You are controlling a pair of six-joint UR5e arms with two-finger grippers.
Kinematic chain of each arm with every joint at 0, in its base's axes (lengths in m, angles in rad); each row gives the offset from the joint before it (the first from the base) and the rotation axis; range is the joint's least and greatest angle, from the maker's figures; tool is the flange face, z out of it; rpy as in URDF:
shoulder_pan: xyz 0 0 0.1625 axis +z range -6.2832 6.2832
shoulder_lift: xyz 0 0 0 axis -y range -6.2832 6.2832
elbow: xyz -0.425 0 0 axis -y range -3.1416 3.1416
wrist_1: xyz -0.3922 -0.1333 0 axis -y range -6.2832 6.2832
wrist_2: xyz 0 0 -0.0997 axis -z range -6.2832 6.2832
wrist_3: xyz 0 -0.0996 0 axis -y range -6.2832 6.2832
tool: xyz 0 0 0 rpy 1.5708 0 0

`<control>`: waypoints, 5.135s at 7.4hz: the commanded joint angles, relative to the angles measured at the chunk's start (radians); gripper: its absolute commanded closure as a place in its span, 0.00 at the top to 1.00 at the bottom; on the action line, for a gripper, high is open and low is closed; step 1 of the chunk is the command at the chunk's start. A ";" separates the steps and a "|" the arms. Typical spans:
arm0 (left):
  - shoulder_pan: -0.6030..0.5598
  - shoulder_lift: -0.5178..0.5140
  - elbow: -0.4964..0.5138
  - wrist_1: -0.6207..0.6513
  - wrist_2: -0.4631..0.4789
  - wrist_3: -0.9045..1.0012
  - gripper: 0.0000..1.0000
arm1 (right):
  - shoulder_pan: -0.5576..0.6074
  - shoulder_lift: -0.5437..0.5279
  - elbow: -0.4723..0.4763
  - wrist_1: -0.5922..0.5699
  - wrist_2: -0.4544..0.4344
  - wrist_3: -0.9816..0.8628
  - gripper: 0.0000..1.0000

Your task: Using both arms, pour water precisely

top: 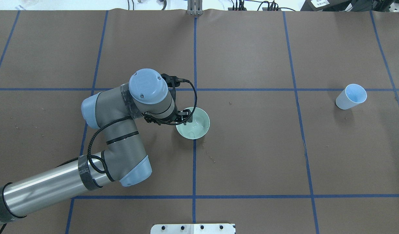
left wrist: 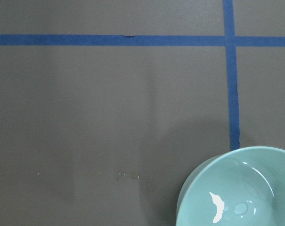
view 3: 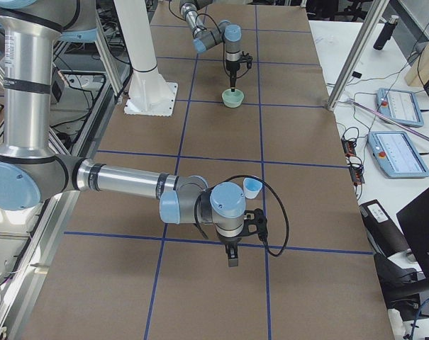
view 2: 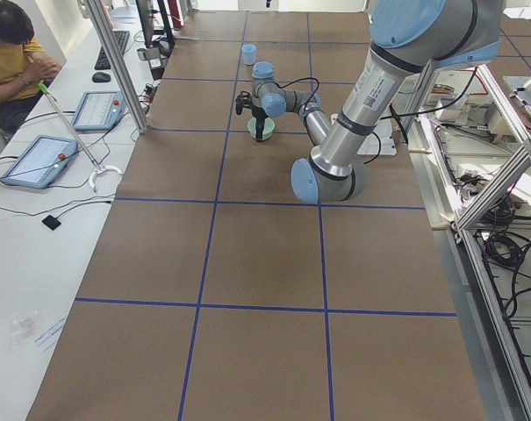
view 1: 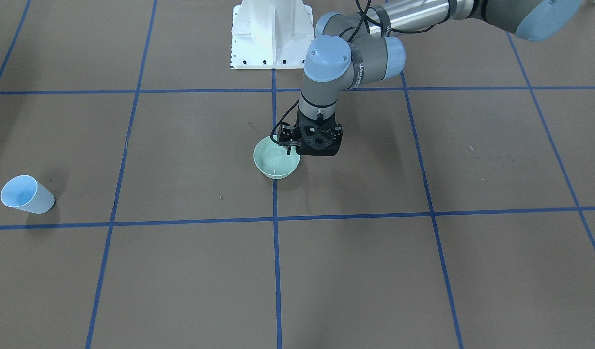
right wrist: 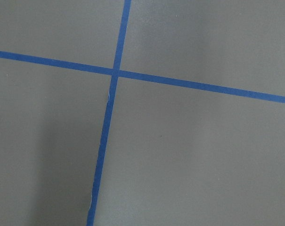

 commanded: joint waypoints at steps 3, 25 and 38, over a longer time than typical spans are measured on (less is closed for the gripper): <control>0.020 -0.004 0.015 -0.021 0.000 0.012 0.00 | -0.004 0.002 0.000 0.002 -0.001 0.002 1.00; -0.538 0.757 -0.292 -0.042 -0.432 0.295 0.00 | -0.012 0.002 0.000 0.000 -0.001 -0.007 1.00; -0.676 0.786 -0.071 -0.369 -0.486 0.445 1.00 | -0.020 0.004 0.000 0.002 0.001 -0.006 1.00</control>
